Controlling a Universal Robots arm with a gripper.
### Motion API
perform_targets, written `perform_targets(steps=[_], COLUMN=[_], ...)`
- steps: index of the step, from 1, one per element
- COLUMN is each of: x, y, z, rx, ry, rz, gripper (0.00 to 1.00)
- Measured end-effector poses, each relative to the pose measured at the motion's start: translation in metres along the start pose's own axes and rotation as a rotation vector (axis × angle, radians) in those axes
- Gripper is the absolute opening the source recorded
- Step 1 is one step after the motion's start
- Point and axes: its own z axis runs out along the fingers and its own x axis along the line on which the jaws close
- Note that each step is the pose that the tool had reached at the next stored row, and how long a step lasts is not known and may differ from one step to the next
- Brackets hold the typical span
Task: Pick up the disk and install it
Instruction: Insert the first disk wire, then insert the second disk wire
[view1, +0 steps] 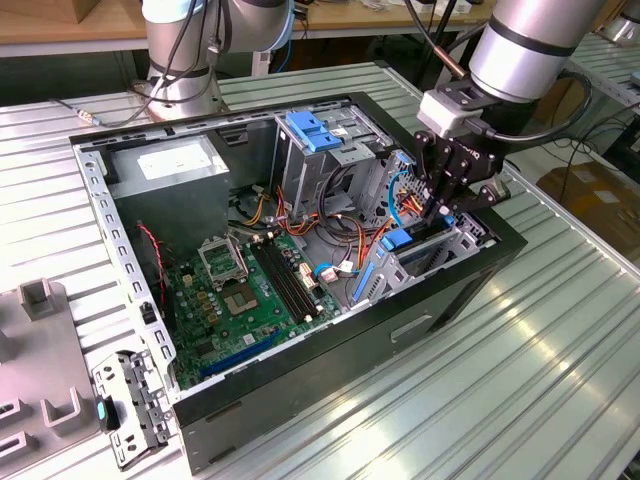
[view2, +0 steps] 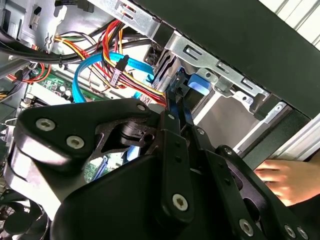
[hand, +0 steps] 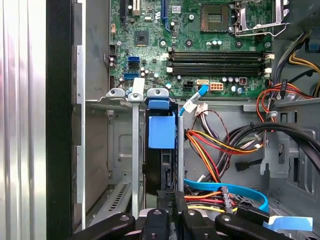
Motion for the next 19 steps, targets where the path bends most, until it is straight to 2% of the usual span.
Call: perform_targets(steps=[1,2,5,6,9,10,11,12,17,19], x=[0.0,0.0001,0.0004,0.0005,0.0005,0.0005,0.0005,0.0005,0.0005,0.0004], y=[0.0,0.0,0.0001,0.0001,0.0001,0.0001,0.0001,0.0001,0.0001,0.0001], z=[0.0,-0.0011,-0.0117,-0.0129,-0.013,-0.013,-0.0131,-0.0131,-0.0131,-0.0131], rx=[0.0,0.0,0.0001,0.0,0.0,0.0001,0.0,0.0,0.0,0.0001], ry=[-0.0001,0.0,0.0009,0.0011,0.0018,0.0021,0.0024,0.0024,0.0029,0.0063], rz=[0.0,0.0,0.0,0.0,0.0,0.0,0.0,0.0,0.0,0.0], gripper=[0.18,0.24,0.24,0.24,0.24,0.16,0.16,0.11,0.11,0.11])
